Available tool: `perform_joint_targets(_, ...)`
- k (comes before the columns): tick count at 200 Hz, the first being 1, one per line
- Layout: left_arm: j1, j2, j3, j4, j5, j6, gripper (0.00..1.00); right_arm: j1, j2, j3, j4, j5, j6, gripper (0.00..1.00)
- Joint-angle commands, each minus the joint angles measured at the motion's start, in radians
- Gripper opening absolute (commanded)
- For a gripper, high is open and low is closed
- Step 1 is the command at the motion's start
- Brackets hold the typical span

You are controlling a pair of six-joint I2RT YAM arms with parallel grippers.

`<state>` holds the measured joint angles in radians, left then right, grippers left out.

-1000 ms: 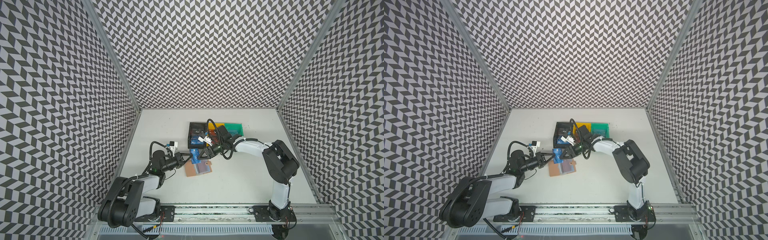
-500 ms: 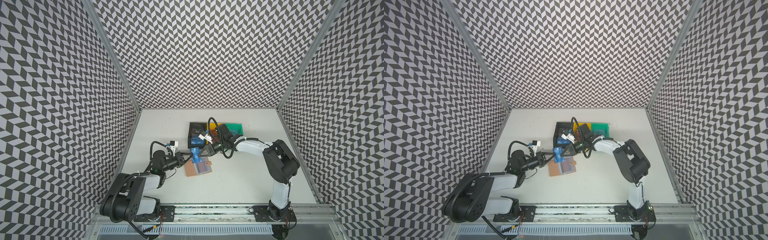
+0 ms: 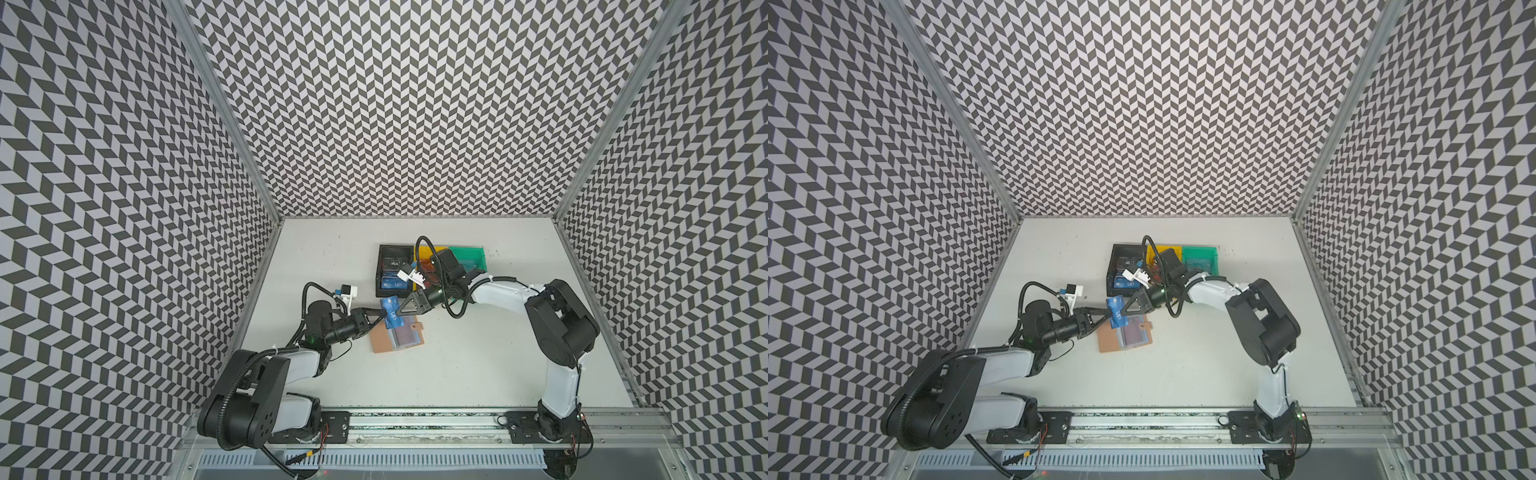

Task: Take the credit cards out of the card holder
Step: Place the credit card in the storage box.

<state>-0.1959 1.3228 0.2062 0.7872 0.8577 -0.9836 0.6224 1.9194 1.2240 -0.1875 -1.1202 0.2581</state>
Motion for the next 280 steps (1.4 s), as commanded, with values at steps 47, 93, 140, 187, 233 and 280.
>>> perform_joint_targets(47, 0.039, -0.055, 0.004, -0.102, -0.009, 0.046, 0.3, -0.017, -0.025, 0.002, -0.023, -0.003, -0.062, 0.0)
perform_joint_targets(93, 0.046, -0.059, 0.006, -0.143, -0.017, 0.07, 0.31, -0.022, 0.013, 0.171, -0.365, 0.236, -0.299, 0.0)
perform_joint_targets(140, 0.046, -0.024, 0.01, -0.141, -0.008, 0.079, 0.3, -0.022, 0.049, 0.398, -0.574, 0.412, -0.409, 0.0)
perform_joint_targets(187, 0.046, -0.019, 0.008, -0.136, -0.01, 0.079, 0.31, -0.021, 0.092, 0.511, -0.658, 0.45, -0.462, 0.0)
perform_joint_targets(233, 0.046, -0.013, 0.025, -0.139, 0.001, 0.085, 0.32, -0.02, 0.18, 0.674, -0.895, 0.55, -0.695, 0.0)
perform_joint_targets(280, 0.046, -0.001, 0.03, -0.143, 0.004, 0.089, 0.32, -0.02, 0.277, 0.904, -1.044, 0.591, -0.855, 0.0)
